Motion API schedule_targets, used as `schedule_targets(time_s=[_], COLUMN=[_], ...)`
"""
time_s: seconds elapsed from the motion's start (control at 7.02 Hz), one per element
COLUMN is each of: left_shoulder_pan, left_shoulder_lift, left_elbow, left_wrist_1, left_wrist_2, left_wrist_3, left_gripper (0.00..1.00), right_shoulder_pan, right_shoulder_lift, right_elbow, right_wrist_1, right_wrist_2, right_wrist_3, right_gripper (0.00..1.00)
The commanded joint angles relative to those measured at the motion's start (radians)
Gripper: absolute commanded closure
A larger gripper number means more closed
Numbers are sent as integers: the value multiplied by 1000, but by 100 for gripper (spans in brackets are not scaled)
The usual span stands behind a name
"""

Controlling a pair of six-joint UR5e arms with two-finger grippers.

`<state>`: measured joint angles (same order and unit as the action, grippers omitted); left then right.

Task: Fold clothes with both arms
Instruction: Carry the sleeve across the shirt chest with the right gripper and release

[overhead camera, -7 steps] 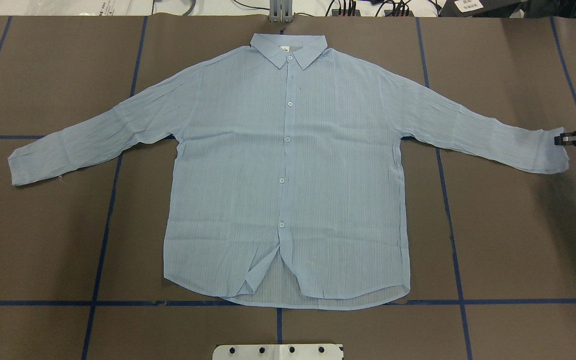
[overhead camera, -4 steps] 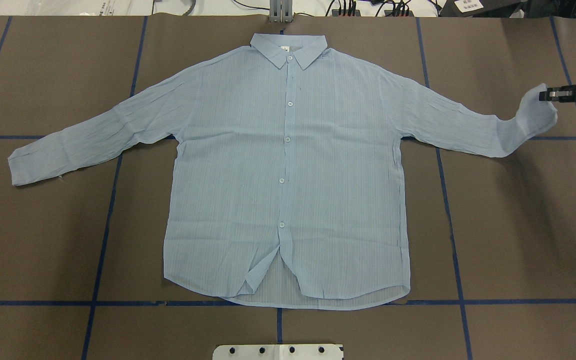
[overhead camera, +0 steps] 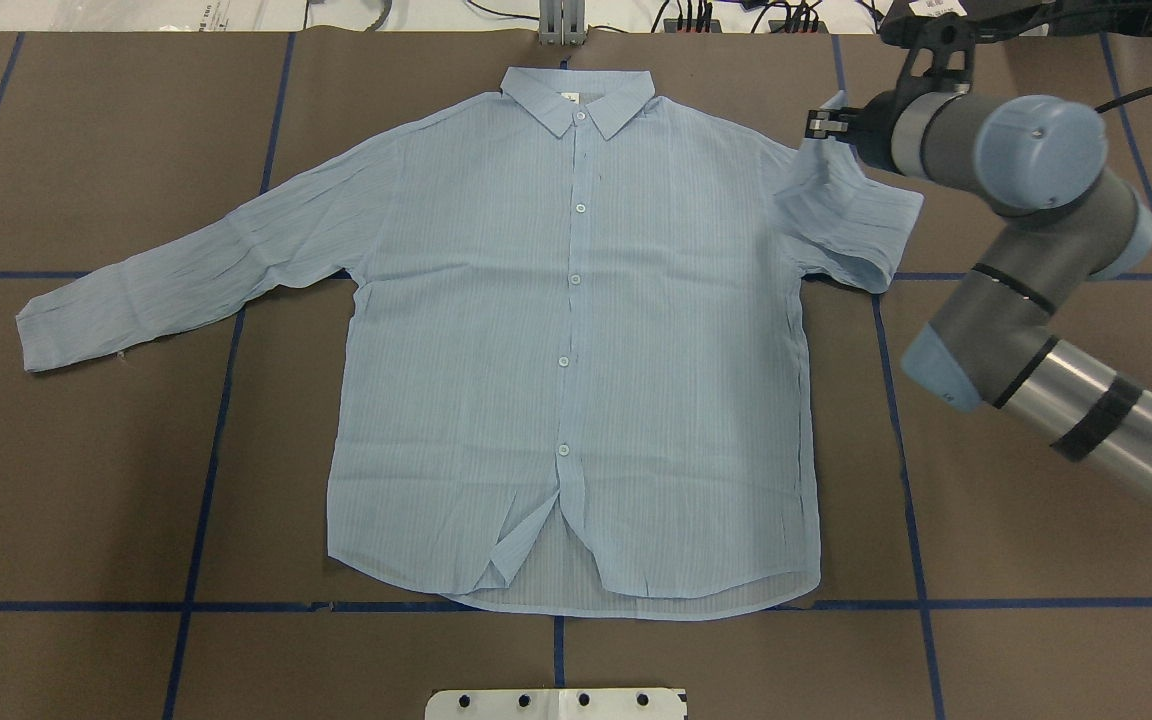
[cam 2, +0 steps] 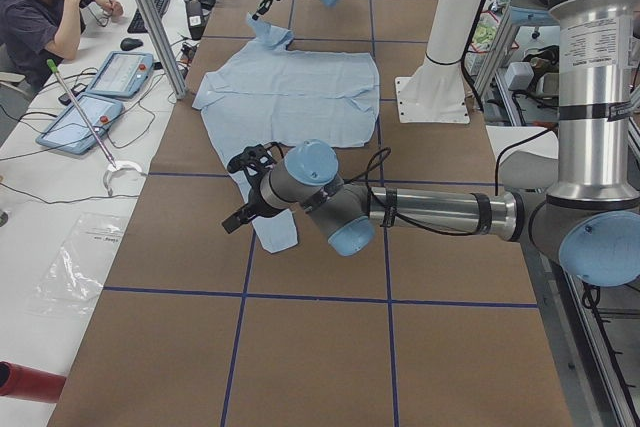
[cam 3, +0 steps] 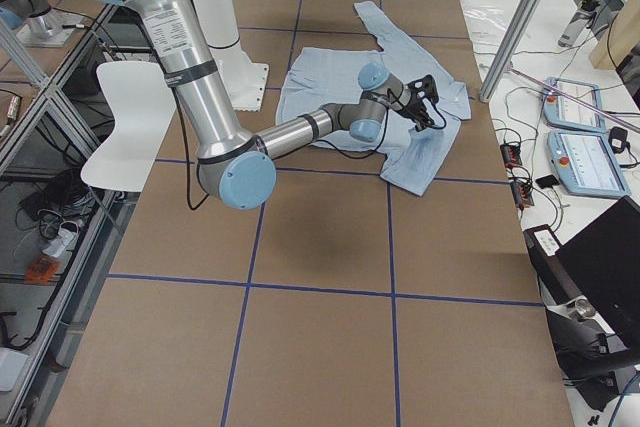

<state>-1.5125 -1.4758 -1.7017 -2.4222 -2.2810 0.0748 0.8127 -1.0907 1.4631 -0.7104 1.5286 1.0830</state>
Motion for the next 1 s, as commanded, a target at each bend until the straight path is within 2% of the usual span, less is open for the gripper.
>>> schedule_targets(time_s=[0.0,0.29,0.43,0.71,0.86], left_shoulder_pan=[0,0,0,0,0], left_shoulder_lift=[-4,-9,-11,-11,-11], left_elbow=[11,22,23,24,24], left_wrist_1=[0,0,0,0,0], left_wrist_2=[0,0,2,2,2], left_wrist_3=[-1,-1,-1,-1,-1], left_gripper=[0,0,0,0,0], right_shoulder_pan=[-159,-284,-311,-345,-365], right_shoulder_lift=[150,294,329,430,457], right_elbow=[-18,-166,-184,-301,-320], right_wrist_1=[-59,-64,-64,-66,-66], right_wrist_2=[-189,-365,-378,-377,-374], right_wrist_3=[63,63,63,63,74], right_gripper=[100,100,100,100,44])
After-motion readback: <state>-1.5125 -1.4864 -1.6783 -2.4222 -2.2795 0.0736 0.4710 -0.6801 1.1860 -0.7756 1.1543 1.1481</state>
